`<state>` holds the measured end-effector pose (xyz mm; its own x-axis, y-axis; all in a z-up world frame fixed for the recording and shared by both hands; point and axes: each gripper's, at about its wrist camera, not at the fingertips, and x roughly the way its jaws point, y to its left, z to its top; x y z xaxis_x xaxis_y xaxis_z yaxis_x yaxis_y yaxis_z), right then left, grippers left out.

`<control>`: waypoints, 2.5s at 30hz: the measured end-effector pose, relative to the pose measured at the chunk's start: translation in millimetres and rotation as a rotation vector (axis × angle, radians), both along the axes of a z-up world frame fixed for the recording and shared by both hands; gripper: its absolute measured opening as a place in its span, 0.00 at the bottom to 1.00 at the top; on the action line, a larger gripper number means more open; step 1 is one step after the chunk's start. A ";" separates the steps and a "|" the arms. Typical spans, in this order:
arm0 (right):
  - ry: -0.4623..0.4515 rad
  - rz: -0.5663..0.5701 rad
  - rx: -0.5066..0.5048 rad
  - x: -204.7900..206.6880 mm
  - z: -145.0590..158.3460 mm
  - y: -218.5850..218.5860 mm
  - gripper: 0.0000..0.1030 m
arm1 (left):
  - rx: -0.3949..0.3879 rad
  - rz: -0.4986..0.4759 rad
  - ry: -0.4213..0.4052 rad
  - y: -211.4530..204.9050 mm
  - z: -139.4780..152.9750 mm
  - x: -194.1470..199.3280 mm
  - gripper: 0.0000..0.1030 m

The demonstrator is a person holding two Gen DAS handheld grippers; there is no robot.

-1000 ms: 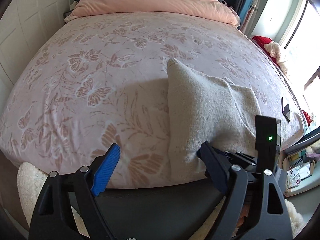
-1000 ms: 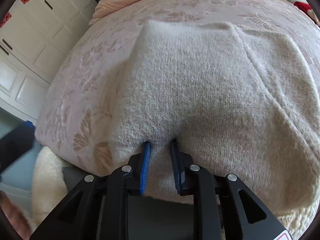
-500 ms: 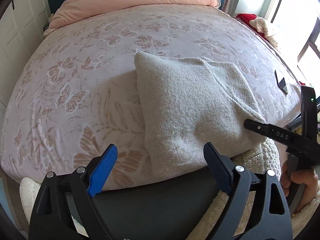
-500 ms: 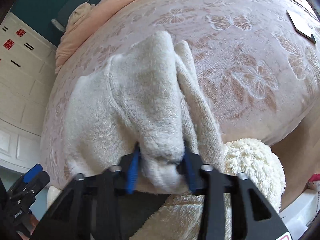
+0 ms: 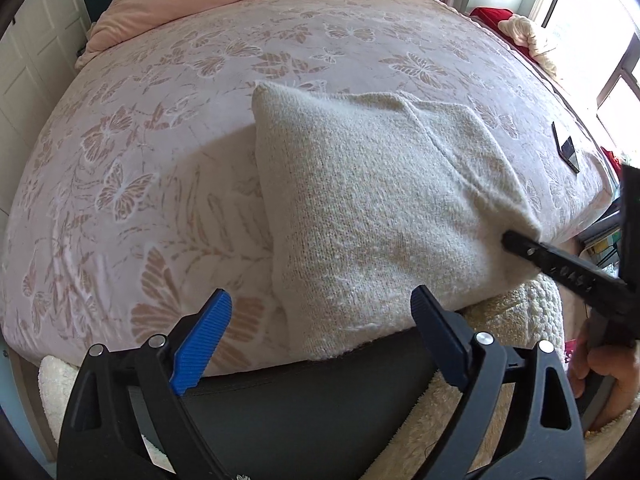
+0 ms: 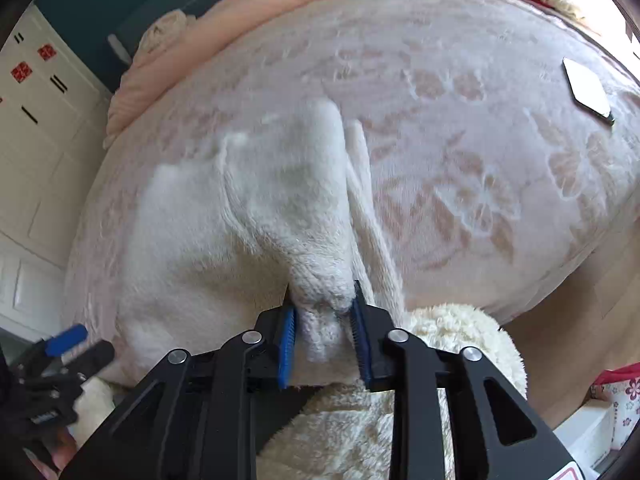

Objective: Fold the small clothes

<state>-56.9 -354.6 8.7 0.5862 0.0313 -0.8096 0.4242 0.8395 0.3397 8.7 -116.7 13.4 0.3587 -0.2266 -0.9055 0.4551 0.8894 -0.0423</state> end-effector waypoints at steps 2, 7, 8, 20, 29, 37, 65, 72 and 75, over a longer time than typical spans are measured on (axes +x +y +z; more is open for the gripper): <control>-0.066 0.044 -0.044 12.2 27.3 11.2 0.30 | -0.006 0.013 0.003 0.7 -0.9 2.4 0.87; -0.145 0.259 -0.005 71.5 52.5 59.3 0.28 | 0.011 0.052 0.019 5.7 -4.5 6.8 0.87; -0.119 0.301 -0.005 88.0 44.7 70.0 0.28 | 0.010 0.059 0.018 8.7 -4.0 6.9 0.87; -0.048 0.146 0.018 61.5 15.8 31.8 0.59 | -0.018 0.128 0.031 32.1 -2.0 18.3 0.88; 0.048 0.031 0.134 27.3 -36.5 -14.1 0.14 | -0.045 0.055 0.060 -13.6 -6.4 20.1 0.88; 0.118 0.020 0.074 30.0 -66.2 -27.5 0.10 | 0.003 0.009 0.016 -32.5 -7.0 16.9 0.89; 0.064 0.046 0.228 48.6 -94.2 -28.4 0.93 | -0.086 0.090 0.223 -39.7 -79.4 72.0 0.96; 0.024 0.063 0.304 45.4 -87.2 -26.3 0.50 | -0.263 0.074 0.326 -17.8 -88.9 75.3 0.89; -0.001 0.046 0.312 39.9 -67.2 -22.9 0.37 | -0.262 0.067 0.333 -17.6 -74.6 71.9 0.66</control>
<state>-17.0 -377.5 -58.6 0.5794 0.3047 -0.7560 0.3873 0.7131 0.5843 80.6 -134.3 -61.2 0.0782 -0.4507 -0.8893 0.3203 0.8561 -0.4057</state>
